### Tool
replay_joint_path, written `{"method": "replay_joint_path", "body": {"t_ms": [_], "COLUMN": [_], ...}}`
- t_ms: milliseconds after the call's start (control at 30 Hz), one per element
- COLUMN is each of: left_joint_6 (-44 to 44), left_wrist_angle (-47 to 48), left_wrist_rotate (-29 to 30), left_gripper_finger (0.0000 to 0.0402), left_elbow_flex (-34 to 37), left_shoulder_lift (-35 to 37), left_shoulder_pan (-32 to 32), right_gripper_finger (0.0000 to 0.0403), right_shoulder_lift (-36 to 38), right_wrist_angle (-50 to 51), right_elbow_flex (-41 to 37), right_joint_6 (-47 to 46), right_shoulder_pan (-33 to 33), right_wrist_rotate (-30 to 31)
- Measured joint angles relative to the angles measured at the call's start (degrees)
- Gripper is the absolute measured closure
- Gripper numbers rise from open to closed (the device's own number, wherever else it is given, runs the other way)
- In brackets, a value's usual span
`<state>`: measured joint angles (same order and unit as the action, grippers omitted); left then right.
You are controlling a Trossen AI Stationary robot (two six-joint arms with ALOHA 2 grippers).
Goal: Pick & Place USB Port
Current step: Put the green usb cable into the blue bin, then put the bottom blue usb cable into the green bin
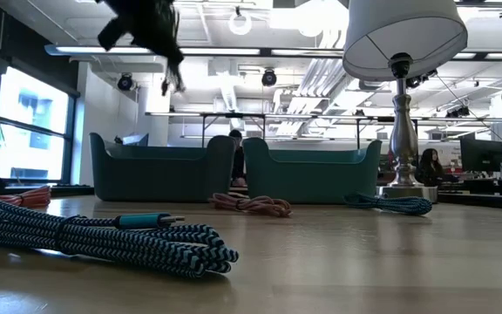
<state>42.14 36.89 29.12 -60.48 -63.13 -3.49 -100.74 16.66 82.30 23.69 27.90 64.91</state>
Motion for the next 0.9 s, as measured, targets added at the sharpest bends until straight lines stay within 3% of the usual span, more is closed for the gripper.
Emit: {"method": "replay_joint_path", "body": {"t_ms": [100,267,367,467,567,733,900], "left_joint_6": [2.7,7.2,7.3,7.3,7.3,7.1,6.7], "left_wrist_angle": [4.4,6.2,6.4,6.6,6.6,6.4,10.6], "left_wrist_rotate": [-1.8,-13.6,-17.1,-21.3,-23.4,-21.5,-21.1], "left_gripper_finger": [0.0389,0.0389,0.0388,0.0363,0.0311,0.0241,0.0219], "left_elbow_flex": [-1.8,-1.8,-1.8,-1.8,-1.8,-1.8,-4.3], "left_shoulder_lift": [-2.2,-6.5,-9.6,-12.3,-14.1,-14.7,-14.7], "left_shoulder_pan": [-5.2,-16.2,-21.5,-25.2,-26.7,-26.5,-26.4], "right_gripper_finger": [0.0270,0.0269,0.0269,0.0269,0.0269,0.0269,0.0269], "right_shoulder_lift": [1.2,1.9,1.9,1.9,1.9,1.9,1.9], "right_wrist_angle": [2.2,3.2,3.5,4.4,5.3,8.4,10.4], "right_elbow_flex": [0.0,0.0,0.0,0.0,0.0,0.0,0.0], "right_joint_6": [-4.1,-5.3,-5.6,-6.8,-7.8,-10.2,-10.9], "right_shoulder_pan": [-0.3,-0.3,-0.3,-0.3,-0.3,-0.3,-0.3], "right_wrist_rotate": [-0.8,-1.4,-2.2,-3.4,-3.4,-3.8,-3.8]}}
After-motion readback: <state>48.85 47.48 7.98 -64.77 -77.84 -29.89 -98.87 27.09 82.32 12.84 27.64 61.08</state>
